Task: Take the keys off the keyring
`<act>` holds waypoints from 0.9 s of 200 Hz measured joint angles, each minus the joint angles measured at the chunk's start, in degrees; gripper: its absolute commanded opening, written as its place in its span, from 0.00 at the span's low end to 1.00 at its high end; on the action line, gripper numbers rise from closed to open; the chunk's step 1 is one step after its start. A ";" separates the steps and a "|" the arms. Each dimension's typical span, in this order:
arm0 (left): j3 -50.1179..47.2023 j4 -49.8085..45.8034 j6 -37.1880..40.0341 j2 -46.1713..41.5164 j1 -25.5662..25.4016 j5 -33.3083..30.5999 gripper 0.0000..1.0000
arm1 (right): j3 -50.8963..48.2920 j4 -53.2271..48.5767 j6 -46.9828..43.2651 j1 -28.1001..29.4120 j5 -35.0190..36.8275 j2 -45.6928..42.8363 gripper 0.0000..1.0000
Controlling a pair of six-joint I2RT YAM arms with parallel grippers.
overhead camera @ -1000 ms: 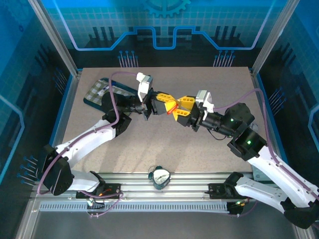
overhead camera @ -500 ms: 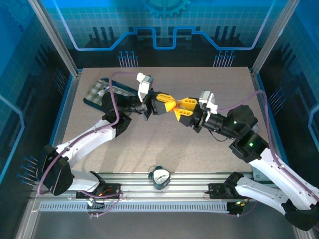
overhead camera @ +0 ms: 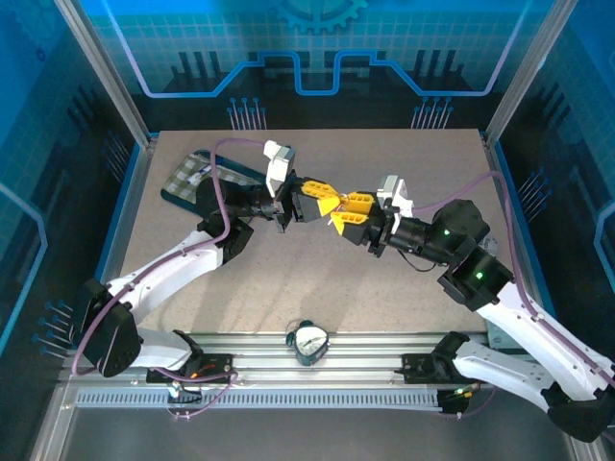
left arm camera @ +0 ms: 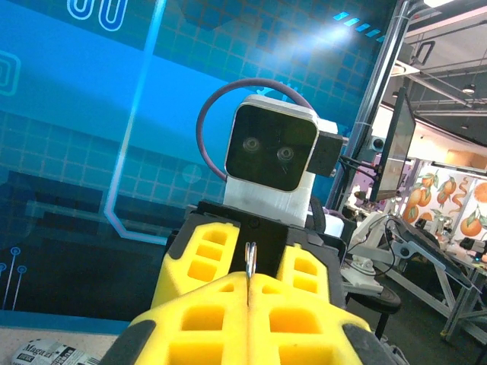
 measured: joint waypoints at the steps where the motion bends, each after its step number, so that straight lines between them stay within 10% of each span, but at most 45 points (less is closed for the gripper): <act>1: 0.00 0.00 0.00 0.00 0.02 0.00 0.00 | 0.00 -0.02 0.02 -0.02 0.00 0.00 0.26; 180: 0.00 -1.33 0.24 -0.31 0.50 -0.02 0.00 | -0.85 -2.51 1.29 -1.99 1.70 -1.73 0.34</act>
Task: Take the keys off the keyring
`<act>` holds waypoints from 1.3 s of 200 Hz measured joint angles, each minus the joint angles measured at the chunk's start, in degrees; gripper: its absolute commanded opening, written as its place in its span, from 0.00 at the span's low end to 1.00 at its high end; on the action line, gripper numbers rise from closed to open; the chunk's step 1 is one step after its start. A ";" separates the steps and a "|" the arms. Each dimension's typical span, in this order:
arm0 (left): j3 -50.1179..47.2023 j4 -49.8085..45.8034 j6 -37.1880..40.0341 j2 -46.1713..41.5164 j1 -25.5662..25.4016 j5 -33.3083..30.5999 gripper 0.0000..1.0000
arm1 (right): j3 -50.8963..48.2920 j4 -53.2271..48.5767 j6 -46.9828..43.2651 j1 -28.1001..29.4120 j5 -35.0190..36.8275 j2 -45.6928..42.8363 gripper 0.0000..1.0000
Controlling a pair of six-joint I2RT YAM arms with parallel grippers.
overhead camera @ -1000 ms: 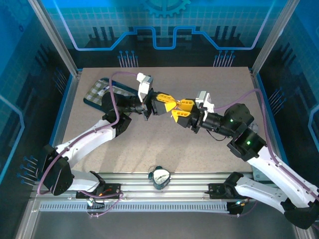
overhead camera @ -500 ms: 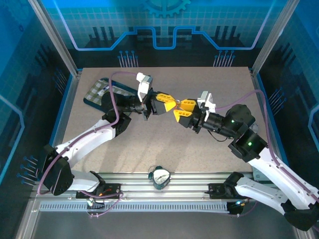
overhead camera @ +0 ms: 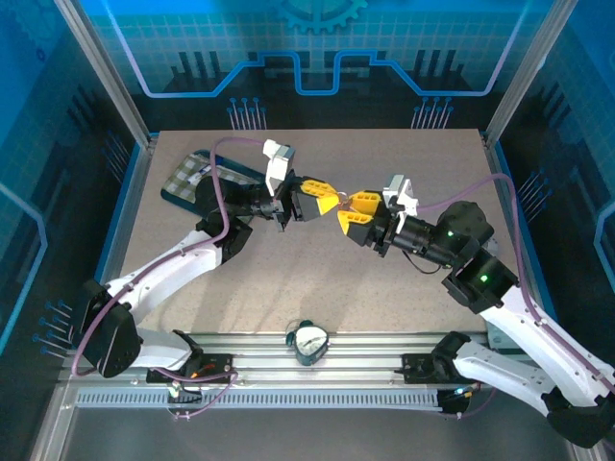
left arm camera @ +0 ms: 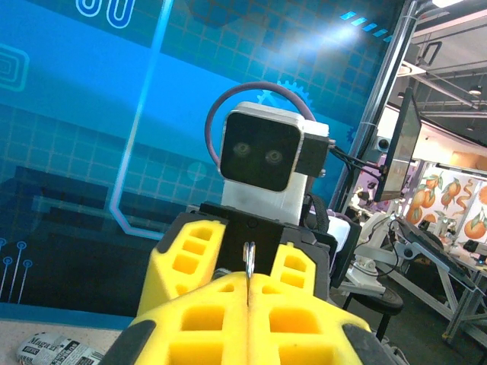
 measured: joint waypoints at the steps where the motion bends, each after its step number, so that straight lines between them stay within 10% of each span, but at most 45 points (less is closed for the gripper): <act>1: 0.00 0.00 0.00 -0.02 0.00 0.00 0.00 | 0.00 -0.04 0.00 0.00 0.04 0.00 0.34; 64: 0.00 0.00 0.00 -0.07 0.02 -0.09 0.00 | -0.28 -0.70 0.37 -0.26 0.50 -0.98 0.17; 260: -0.57 -6.40 4.74 -1.53 0.24 -1.07 0.00 | -0.13 -3.65 -1.51 -0.31 2.80 -0.92 0.21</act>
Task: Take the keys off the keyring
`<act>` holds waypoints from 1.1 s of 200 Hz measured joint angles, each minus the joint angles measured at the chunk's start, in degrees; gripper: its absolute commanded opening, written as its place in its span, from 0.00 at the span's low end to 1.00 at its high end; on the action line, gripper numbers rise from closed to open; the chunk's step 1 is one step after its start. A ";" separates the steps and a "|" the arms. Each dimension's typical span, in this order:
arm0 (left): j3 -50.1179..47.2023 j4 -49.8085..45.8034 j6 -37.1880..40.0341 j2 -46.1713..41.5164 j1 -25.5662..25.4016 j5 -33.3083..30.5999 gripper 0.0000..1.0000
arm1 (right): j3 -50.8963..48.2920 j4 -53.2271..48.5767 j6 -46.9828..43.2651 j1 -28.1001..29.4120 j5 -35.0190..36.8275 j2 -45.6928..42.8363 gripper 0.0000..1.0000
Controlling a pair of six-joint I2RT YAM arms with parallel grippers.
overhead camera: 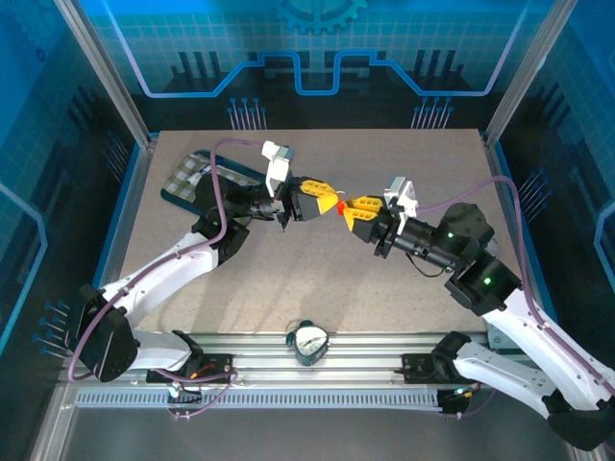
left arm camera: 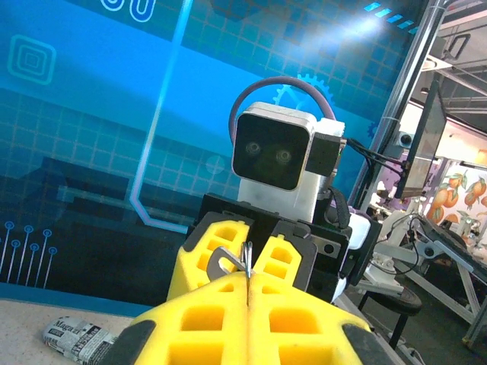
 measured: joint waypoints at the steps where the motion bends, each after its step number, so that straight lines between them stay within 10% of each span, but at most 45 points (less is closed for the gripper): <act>1: 0.00 -0.04 0.02 0.00 0.00 -0.02 0.00 | 0.02 0.02 0.00 -0.02 0.00 0.02 0.22; 143: 0.00 -4.15 3.30 -0.81 -0.68 -0.74 0.00 | 0.96 -2.99 -1.99 0.15 -1.44 0.33 0.00; 220: 0.70 -23.19 19.96 -6.40 -2.40 -8.74 0.00 | 3.87 -8.98 -4.39 1.36 4.02 1.62 0.00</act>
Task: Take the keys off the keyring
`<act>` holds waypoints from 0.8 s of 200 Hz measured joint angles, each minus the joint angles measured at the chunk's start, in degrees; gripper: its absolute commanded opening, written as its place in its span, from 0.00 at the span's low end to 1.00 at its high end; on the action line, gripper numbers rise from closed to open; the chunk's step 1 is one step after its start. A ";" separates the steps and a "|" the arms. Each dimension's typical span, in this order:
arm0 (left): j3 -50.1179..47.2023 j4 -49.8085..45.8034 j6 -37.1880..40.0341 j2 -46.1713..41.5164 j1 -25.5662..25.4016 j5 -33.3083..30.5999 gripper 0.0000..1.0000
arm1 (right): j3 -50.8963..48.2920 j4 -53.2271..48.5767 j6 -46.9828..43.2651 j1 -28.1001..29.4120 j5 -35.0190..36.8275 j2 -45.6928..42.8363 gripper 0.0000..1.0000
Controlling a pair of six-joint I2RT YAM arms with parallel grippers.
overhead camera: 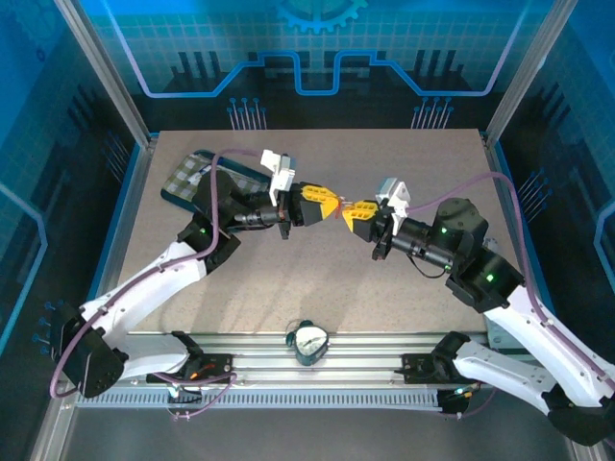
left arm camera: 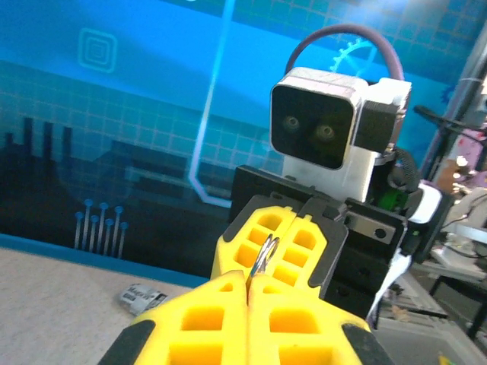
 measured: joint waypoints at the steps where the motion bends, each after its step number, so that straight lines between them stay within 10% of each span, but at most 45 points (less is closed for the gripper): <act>1: 0.00 -0.26 0.31 -0.04 -0.02 -0.15 0.00 | 0.00 -0.07 -0.02 0.00 0.07 0.02 0.00; 160: 0.68 -14.23 9.81 -2.27 -3.63 -4.61 0.00 | -0.24 0.72 -13.66 11.58 25.88 0.66 0.00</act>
